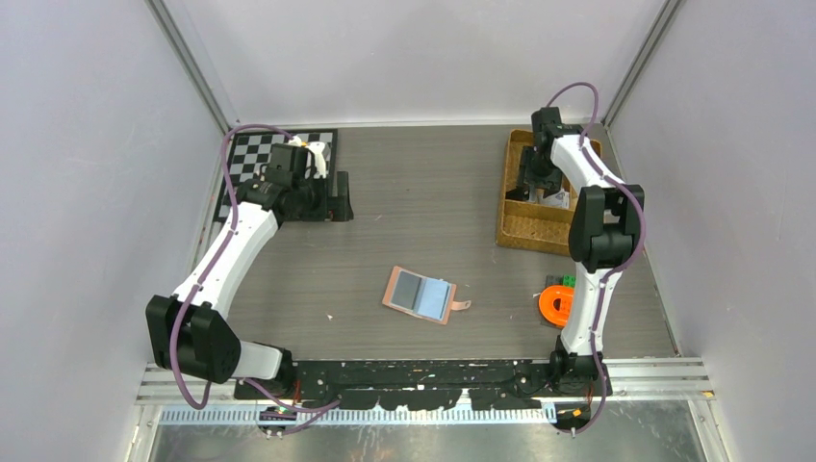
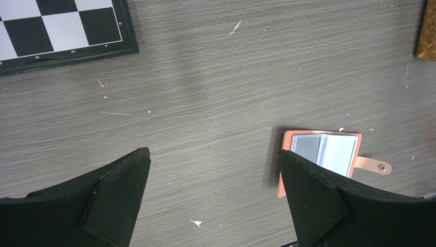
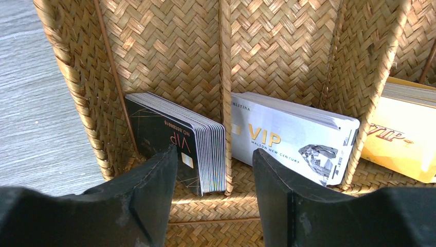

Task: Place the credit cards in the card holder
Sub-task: Pick up the credit card from the storage box.

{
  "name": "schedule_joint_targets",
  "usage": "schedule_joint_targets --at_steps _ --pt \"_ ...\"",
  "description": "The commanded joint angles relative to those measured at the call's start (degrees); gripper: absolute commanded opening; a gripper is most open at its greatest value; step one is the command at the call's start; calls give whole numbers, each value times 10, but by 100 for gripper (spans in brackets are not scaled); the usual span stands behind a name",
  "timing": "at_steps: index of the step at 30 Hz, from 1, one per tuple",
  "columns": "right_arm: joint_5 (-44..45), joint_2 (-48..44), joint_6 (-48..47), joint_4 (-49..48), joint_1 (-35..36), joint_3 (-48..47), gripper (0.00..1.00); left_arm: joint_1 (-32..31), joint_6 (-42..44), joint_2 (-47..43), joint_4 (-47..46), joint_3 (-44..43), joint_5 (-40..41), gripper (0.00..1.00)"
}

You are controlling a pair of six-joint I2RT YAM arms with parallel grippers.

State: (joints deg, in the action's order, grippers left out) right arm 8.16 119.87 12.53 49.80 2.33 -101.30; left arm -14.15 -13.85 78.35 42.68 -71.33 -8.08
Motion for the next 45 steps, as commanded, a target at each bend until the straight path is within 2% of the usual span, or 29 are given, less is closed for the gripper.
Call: schedule_joint_targets --at_steps 1,32,39,45 --pt "19 -9 -7 10 -5 -19 58 3 12 -14 -15 1 -4 100" --pt "28 -43 -4 16 -10 -10 39 3 14 -23 -14 4 -12 100" --pt "-31 -30 -18 21 -10 -16 51 3 15 -23 -14 4 -13 100" --pt "-49 1 -24 26 -12 -34 57 3 15 -23 -14 4 -13 100"
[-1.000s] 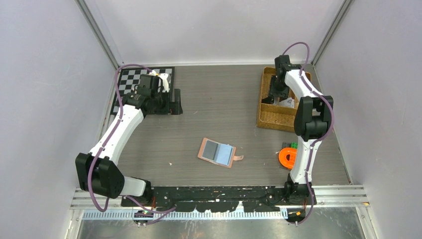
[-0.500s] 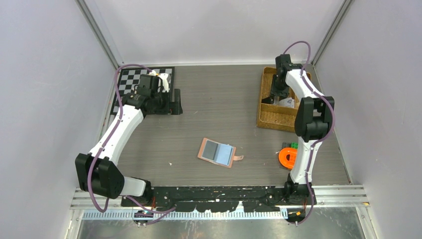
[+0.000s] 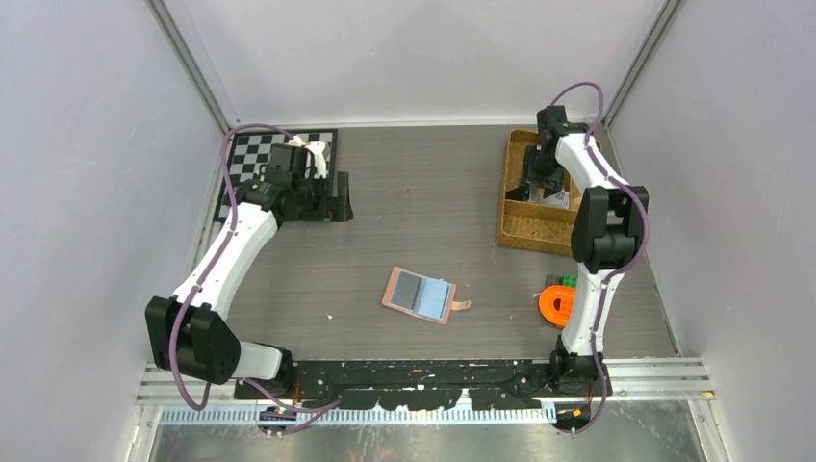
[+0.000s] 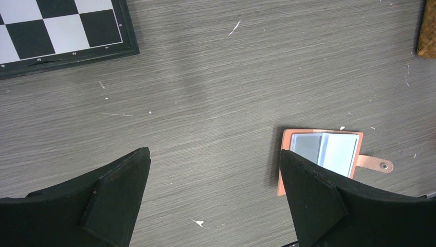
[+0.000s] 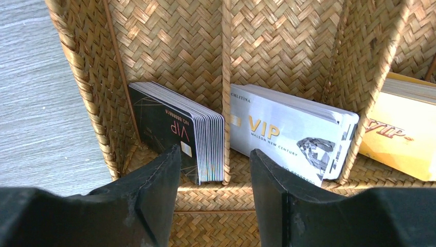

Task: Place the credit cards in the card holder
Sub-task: Pick up the credit card from the storage box.

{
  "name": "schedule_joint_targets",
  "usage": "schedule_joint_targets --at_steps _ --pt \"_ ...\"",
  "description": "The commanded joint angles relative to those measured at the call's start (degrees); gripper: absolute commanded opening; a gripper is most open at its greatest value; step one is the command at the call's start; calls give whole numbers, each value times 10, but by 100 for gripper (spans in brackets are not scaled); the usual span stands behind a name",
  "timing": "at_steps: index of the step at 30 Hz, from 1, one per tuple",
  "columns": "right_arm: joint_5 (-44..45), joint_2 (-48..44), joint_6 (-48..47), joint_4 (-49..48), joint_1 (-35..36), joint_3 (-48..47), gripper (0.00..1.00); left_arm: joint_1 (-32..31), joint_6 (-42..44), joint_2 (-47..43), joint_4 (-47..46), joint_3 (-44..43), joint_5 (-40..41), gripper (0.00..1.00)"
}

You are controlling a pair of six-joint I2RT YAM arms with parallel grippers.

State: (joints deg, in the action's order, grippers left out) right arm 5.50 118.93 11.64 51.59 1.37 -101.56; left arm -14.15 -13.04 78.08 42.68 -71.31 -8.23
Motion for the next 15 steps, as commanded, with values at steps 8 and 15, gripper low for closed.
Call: schedule_joint_targets --at_steps 8,15 --pt "-47 43 -17 8 -5 -51 60 3 7 -20 -14 4 -13 100" --pt "-13 32 -4 9 -21 -41 58 3 8 -21 -14 5 -13 100"
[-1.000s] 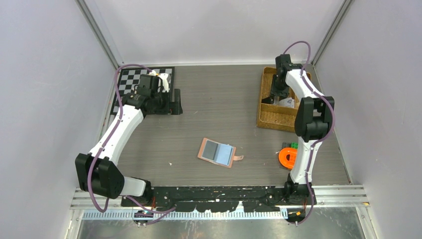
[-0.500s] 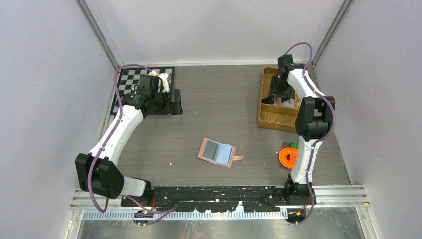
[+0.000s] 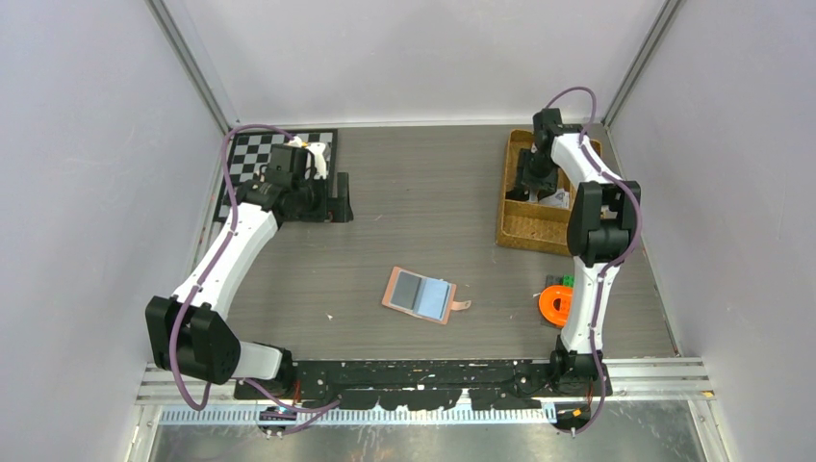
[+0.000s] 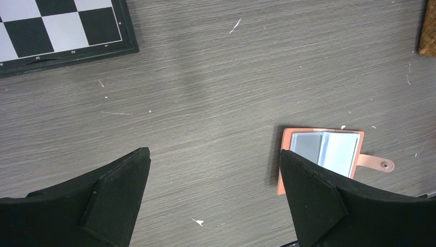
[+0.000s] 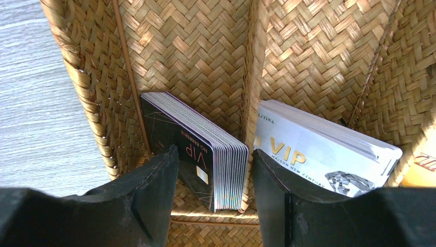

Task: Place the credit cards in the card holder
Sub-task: Pick up the credit card from the storage box.

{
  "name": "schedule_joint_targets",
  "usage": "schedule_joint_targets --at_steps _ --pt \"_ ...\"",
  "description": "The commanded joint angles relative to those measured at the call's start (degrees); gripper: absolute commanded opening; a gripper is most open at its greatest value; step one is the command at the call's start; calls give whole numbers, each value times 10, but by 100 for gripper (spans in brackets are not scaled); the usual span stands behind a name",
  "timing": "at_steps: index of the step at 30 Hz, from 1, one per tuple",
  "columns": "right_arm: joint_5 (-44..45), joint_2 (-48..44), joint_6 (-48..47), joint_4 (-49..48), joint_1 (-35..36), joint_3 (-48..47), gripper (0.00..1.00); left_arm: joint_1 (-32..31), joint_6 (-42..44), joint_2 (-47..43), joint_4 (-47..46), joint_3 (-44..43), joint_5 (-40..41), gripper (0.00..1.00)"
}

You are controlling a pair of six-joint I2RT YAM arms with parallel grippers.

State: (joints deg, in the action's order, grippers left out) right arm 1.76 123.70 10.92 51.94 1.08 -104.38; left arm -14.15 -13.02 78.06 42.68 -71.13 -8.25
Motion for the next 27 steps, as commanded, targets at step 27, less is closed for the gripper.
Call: schedule_joint_targets --at_steps 27 --pt "37 -67 7 20 -35 -7 57 3 6 -20 -14 2 -19 100"
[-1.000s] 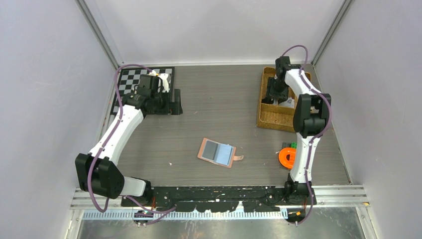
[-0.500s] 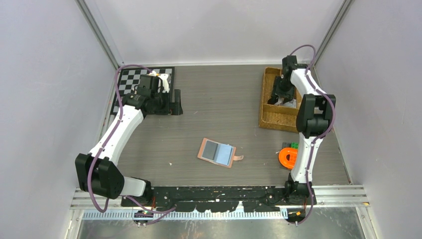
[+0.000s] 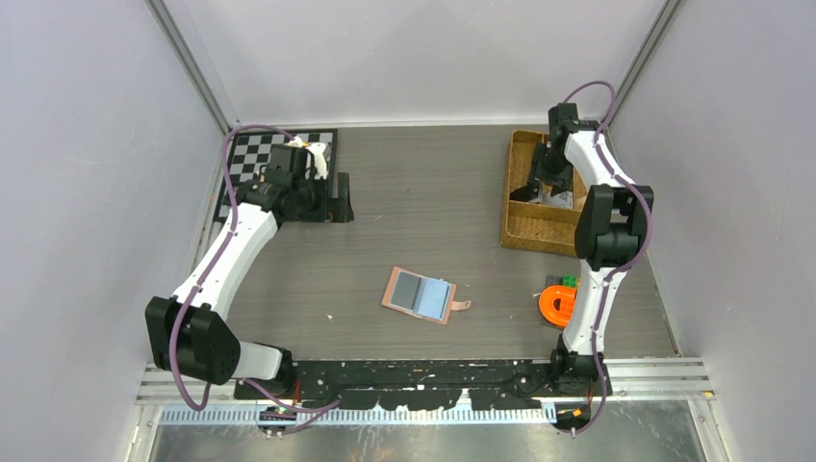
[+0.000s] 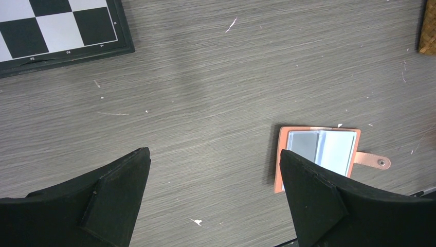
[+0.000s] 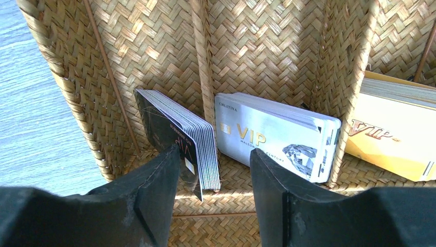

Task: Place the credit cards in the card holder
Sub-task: Pick up the credit card from the storage box.

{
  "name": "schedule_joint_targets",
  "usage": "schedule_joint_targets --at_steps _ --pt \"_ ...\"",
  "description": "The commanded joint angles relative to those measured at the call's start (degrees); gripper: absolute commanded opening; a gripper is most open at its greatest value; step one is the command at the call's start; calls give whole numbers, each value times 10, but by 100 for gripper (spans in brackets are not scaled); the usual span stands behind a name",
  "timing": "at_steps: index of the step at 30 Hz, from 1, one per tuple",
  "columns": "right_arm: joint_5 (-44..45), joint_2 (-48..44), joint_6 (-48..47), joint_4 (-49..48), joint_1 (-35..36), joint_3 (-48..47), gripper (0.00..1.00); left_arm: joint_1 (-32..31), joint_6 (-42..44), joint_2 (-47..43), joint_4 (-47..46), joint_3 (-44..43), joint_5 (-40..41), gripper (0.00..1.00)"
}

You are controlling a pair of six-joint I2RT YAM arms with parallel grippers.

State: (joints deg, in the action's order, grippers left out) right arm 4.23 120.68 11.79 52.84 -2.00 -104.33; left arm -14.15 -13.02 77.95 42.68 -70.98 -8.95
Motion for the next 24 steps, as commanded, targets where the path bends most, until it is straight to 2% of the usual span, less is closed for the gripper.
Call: schedule_joint_targets --at_steps 1,9,24 --pt "11 -38 -2 11 -4 -7 55 3 6 -19 -14 0 -12 100" --pt "15 -39 -1 15 -4 -7 42 3 6 -18 -14 1 -14 100" --pt "11 -48 -4 22 -4 -10 30 3 4 -18 -14 0 -17 100"
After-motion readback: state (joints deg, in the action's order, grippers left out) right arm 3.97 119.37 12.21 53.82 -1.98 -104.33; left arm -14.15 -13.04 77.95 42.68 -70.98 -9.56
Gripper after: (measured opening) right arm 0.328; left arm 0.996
